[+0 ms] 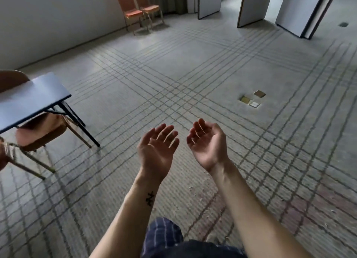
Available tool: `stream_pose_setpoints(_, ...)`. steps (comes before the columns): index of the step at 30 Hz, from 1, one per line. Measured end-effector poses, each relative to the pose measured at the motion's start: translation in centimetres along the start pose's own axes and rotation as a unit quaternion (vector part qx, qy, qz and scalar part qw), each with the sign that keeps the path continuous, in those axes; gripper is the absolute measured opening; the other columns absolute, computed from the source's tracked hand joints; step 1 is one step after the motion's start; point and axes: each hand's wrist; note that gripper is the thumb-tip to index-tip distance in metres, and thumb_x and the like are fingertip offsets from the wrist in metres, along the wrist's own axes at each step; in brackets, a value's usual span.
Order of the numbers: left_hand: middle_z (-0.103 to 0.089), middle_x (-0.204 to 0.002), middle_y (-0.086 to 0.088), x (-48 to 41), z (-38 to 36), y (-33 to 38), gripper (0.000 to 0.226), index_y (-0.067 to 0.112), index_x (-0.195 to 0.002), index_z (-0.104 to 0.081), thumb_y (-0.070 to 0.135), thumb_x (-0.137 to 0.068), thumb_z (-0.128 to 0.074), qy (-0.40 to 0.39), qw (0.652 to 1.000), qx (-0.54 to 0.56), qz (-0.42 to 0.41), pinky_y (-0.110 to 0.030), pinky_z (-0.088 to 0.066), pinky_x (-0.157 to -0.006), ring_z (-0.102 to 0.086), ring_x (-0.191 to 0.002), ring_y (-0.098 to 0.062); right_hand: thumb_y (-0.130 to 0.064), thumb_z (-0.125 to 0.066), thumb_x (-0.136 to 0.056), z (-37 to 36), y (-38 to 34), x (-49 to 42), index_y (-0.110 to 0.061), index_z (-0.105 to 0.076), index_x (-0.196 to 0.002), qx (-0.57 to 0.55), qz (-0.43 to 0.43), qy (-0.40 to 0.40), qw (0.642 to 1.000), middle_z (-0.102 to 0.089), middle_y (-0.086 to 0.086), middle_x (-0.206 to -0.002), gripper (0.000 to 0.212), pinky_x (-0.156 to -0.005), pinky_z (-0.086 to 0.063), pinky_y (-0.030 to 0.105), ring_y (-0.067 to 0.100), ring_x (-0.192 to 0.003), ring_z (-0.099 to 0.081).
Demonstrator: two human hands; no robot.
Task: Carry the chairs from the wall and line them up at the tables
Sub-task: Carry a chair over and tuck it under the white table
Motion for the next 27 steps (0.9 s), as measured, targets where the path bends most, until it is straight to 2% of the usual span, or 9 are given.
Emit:
stream_pose_setpoints(6, -0.073, -0.1, -0.01, -13.4, -2.0, 2.1, 0.031, 0.008, -0.106, -0.065, 0.03, -0.096, -0.046, 0.022, 0.999, 0.021, 0.024, -0.039, -0.047, -0.089, -0.068, -0.089, -0.026, -0.022, -0.055, -0.095, -3.1, -2.7, -12.7, -0.013, -0.065, -0.092, 0.009, -0.008, 0.015, 1.0, -0.065, 0.002, -0.084, 0.013, -0.075, -0.045, 0.028, 0.016, -0.072, -0.059)
stream_pose_setpoints(7, -0.073, -0.099, -0.01, -18.0, -2.5, 2.7, 0.031, 0.008, -0.107, -0.065, 0.03, -0.097, -0.046, 0.024, 0.998, 0.025, 0.045, -0.04, -0.047, -0.089, -0.067, -0.09, -0.027, -0.022, -0.055, -0.095, -3.8, -3.0, -17.1, -0.013, -0.065, -0.094, 0.007, 0.001, 0.02, 1.0, -0.066, 0.002, -0.084, 0.013, -0.075, -0.045, 0.028, 0.016, -0.072, -0.059)
stream_pose_setpoints(10, -0.072, -0.096, -0.009, -23.5, -2.9, 3.9, 0.03, 0.008, -0.106, -0.064, 0.03, -0.095, -0.047, 0.014, 0.998, 0.034, 0.054, -0.04, -0.047, -0.089, -0.065, -0.09, -0.027, -0.021, -0.054, -0.097, -5.6, -3.4, -22.2, -0.012, -0.065, -0.094, 0.043, 0.007, 0.03, 0.999, -0.067, 0.003, -0.084, 0.015, -0.075, -0.046, 0.028, 0.016, -0.072, -0.061)
stream_pose_setpoints(14, -0.071, -0.096, -0.01, -33.9, -4.3, 8.9, 0.03, 0.008, -0.105, -0.065, 0.03, -0.09, -0.05, 0.013, 0.997, 0.047, 0.067, -0.04, -0.046, -0.087, -0.065, -0.088, -0.027, -0.022, -0.054, -0.096, -10.9, -4.5, -32.4, -0.013, -0.065, -0.093, 0.065, 0.013, 0.052, 0.996, -0.067, 0.002, -0.084, 0.014, -0.074, -0.047, 0.028, 0.015, -0.07, -0.062)
stream_pose_setpoints(18, -0.07, -0.098, -0.011, -43.3, -6.7, 15.6, 0.032, 0.007, -0.103, -0.065, 0.029, -0.084, -0.054, -0.016, 0.998, 0.021, 0.06, -0.039, -0.046, -0.085, -0.067, -0.083, -0.027, -0.021, -0.055, -0.096, -16.9, -5.2, -41.7, -0.013, -0.065, -0.094, 0.061, 0.029, 0.041, 0.997, -0.068, 0.003, -0.083, 0.014, -0.073, -0.046, 0.029, 0.016, -0.07, -0.061)
stream_pose_setpoints(23, -0.07, -0.097, -0.011, -52.2, -8.7, 20.5, 0.031, 0.007, -0.102, -0.065, 0.029, -0.084, -0.054, -0.027, 0.998, 0.012, 0.059, -0.039, -0.046, -0.082, -0.067, -0.082, -0.027, -0.022, -0.055, -0.096, -21.1, -5.0, -50.6, -0.013, -0.065, -0.094, 0.068, 0.024, 0.047, 0.996, -0.067, 0.003, -0.082, 0.014, -0.074, -0.045, 0.028, 0.016, -0.07, -0.06)
stream_pose_setpoints(27, -0.071, -0.098, -0.011, -60.8, -8.8, 23.9, 0.031, 0.007, -0.101, -0.066, 0.029, -0.082, -0.054, -0.002, 0.999, 0.017, 0.044, -0.039, -0.047, -0.082, -0.067, -0.084, -0.027, -0.022, -0.056, -0.096, -23.0, -4.8, -60.0, -0.013, -0.066, -0.094, 0.079, -0.004, 0.054, 0.995, -0.068, 0.003, -0.083, 0.014, -0.072, -0.047, 0.029, 0.016, -0.07, -0.061)
Point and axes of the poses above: each hand's wrist, its own x-axis away from the middle knuckle, its own z-axis out of the back of the hand, y = z × x
